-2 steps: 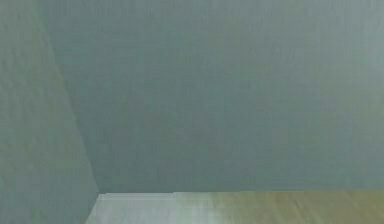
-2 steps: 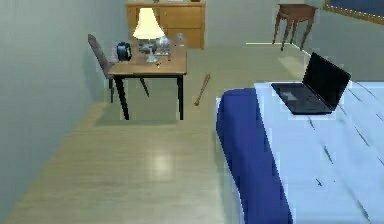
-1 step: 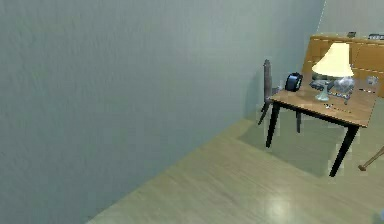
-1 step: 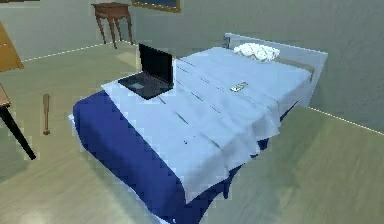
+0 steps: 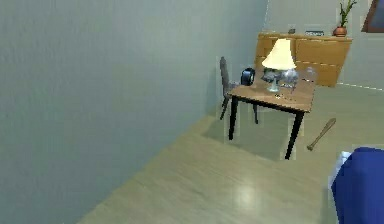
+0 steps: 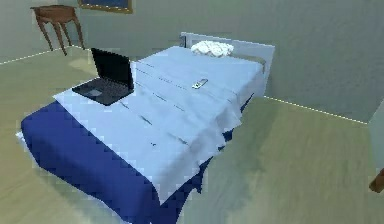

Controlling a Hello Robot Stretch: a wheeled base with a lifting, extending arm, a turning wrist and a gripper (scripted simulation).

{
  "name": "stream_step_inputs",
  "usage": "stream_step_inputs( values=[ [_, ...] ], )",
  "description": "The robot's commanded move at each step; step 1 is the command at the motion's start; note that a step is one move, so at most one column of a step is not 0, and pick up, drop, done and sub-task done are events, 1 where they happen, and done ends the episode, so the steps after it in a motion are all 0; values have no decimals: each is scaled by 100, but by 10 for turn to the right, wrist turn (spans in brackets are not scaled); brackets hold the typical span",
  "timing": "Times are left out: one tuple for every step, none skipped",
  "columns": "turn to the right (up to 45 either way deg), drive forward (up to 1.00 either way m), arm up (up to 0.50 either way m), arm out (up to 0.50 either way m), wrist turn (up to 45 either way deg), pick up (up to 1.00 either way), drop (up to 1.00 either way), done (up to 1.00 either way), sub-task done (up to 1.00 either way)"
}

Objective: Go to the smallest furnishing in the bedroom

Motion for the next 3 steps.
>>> stream_step_inputs(
  values=[
    [0, 100, 0, 0, 0, 0, 0, 0, 0],
    [0, 80, 0, 0, 0, 0, 0, 0, 0],
    [360, 0, 0, 0, 0, 0, 0, 0, 0]
  ],
)
